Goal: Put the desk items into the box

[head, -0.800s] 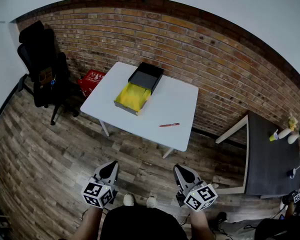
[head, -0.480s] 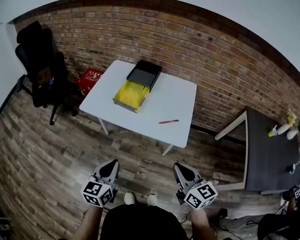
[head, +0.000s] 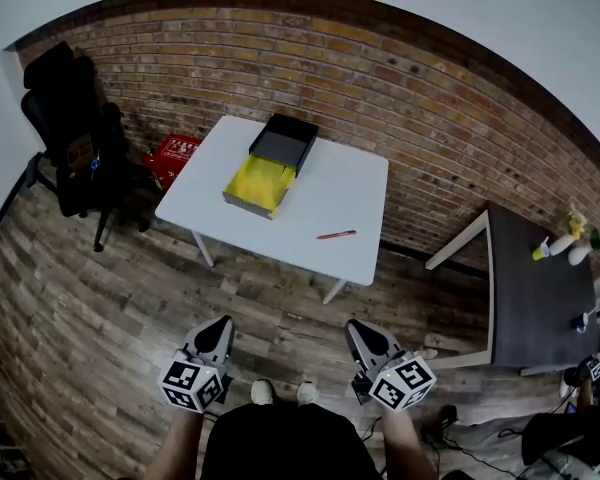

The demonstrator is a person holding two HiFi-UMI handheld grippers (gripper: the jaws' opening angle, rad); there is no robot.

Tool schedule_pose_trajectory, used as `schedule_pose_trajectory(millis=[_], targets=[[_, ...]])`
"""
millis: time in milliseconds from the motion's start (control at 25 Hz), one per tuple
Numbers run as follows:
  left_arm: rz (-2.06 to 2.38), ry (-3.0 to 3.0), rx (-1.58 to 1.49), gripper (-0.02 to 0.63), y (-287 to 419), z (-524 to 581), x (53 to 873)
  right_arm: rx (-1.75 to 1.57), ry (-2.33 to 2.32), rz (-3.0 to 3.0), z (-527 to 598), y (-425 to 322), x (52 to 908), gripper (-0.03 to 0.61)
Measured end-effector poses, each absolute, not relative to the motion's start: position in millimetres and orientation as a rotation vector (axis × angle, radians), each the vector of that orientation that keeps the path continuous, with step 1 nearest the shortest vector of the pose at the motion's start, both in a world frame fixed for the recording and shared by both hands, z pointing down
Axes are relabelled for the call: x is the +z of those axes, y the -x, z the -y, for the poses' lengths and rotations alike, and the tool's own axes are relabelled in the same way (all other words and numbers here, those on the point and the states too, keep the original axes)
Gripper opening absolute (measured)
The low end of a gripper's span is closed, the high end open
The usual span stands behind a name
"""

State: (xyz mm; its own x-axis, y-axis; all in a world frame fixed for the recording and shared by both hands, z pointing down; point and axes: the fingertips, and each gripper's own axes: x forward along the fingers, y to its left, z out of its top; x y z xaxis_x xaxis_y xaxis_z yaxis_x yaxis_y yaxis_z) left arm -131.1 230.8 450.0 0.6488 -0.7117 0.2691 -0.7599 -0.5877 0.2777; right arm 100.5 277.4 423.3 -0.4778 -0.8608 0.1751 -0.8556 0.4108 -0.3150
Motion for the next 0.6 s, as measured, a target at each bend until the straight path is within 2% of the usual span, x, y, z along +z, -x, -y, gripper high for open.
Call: schedule_pose_trajectory(millis=[600], targets=[[1.093,-2.512,0.194,0.014,164.4,-222.2,462.0,-0.596,1.628,-2.656,-273.7,-56.8,434.3,0.023]])
